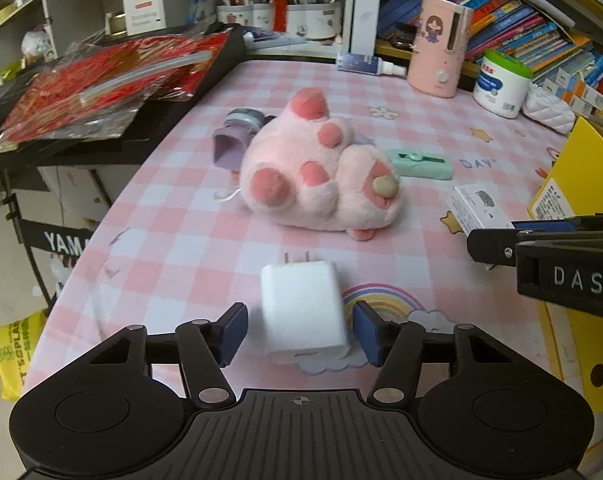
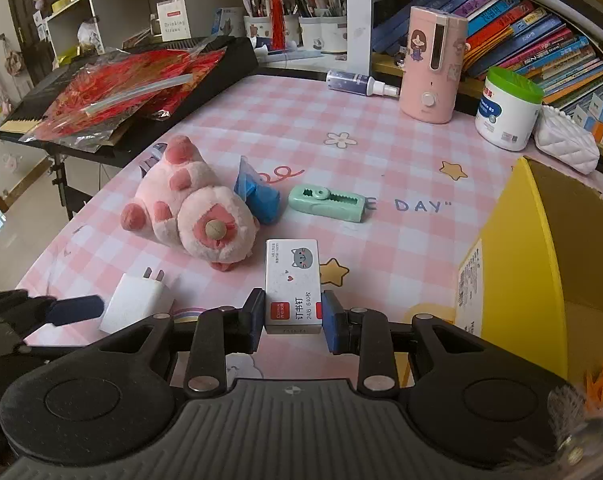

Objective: Organize objects
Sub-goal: 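Carry the charger in the left tool and white box in the right tool over the yellow box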

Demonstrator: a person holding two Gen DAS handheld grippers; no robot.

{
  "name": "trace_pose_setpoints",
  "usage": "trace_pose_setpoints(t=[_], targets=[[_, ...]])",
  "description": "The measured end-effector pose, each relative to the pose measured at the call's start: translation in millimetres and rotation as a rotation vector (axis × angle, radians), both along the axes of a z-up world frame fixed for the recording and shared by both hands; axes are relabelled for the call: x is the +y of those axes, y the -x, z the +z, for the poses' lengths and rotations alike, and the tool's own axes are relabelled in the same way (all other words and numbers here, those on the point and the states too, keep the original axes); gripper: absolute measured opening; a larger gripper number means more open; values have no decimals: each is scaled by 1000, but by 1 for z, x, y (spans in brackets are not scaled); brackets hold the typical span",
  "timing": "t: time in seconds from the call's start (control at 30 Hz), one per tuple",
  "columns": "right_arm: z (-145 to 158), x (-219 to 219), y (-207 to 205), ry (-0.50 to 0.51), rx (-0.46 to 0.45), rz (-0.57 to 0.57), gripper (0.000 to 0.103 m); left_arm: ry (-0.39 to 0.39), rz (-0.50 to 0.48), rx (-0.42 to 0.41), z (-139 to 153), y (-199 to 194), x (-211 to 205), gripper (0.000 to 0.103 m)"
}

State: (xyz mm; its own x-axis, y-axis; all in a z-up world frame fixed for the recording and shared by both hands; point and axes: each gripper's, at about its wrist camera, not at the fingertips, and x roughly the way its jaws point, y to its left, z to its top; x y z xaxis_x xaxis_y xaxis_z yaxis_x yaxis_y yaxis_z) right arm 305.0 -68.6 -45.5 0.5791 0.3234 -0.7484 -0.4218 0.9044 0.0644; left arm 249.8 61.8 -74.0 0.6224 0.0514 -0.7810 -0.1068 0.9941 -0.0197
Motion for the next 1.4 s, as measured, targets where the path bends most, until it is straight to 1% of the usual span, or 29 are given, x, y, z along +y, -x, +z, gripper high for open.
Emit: trace_pose_setpoints(t=[0.03,0.1,0.27,0.43,0.63,1.03,1.23,1.4], targets=[[0,0,1,1,-1,0,28,-1,-10,2,-1,-1,-2,48],[1,-1,2,0,-2,1,28,-12,-21,8,-2,-4,-4,41],[4,-5,7,-4,3,-2,28,26,-7,-8,4,0,0,41],[10,-10,13,-25,0,-29,28,80,-17,-49,24,12,2,41],[20,-12,30,-47,-5,-24,28,134,-13,-98,46,37,10,41],[29,-15,92,-55,-7,-15,28,175,-21,-123,54,100,16,41],[24,-16,126,-67,15,-52,28,167,-34,-123,56,137,19,41],[23,-15,156,-73,17,-55,28,168,-50,-111,56,162,19,41]])
